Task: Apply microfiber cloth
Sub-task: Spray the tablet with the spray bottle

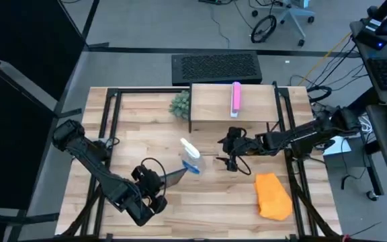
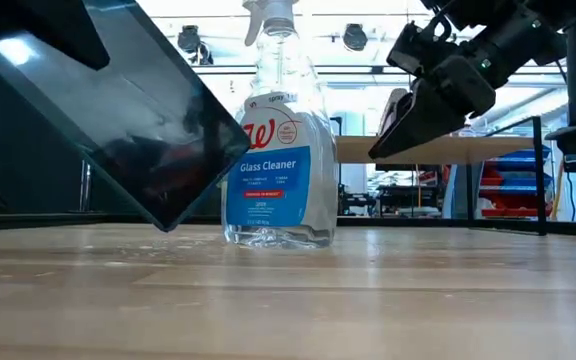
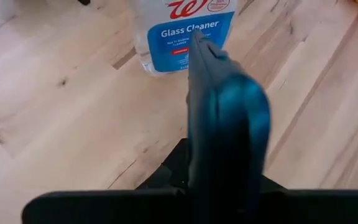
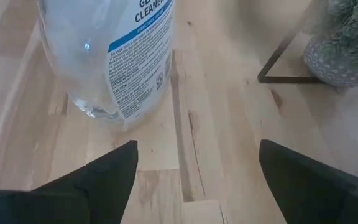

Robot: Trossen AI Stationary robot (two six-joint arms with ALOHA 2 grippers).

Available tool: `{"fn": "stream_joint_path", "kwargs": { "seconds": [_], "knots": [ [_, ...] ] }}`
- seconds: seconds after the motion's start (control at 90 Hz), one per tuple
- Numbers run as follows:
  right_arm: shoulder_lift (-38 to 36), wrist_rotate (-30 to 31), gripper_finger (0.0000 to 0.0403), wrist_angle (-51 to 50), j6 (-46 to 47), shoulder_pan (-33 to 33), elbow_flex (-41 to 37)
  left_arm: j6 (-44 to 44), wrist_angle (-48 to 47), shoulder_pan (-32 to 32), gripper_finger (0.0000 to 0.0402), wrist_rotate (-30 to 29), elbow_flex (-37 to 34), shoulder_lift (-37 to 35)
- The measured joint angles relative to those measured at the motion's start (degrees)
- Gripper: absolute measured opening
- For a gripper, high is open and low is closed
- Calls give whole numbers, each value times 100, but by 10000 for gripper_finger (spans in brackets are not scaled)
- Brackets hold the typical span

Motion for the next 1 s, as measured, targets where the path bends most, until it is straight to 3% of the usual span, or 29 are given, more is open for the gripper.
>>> {"fn": "stream_joint_path", "kwargs": {
  "seconds": [1.0],
  "knots": [
    [4, -3, 313, 34, 62, -12, -2, 0, -33, -14, 7, 133, 0, 2]
  ]
}}
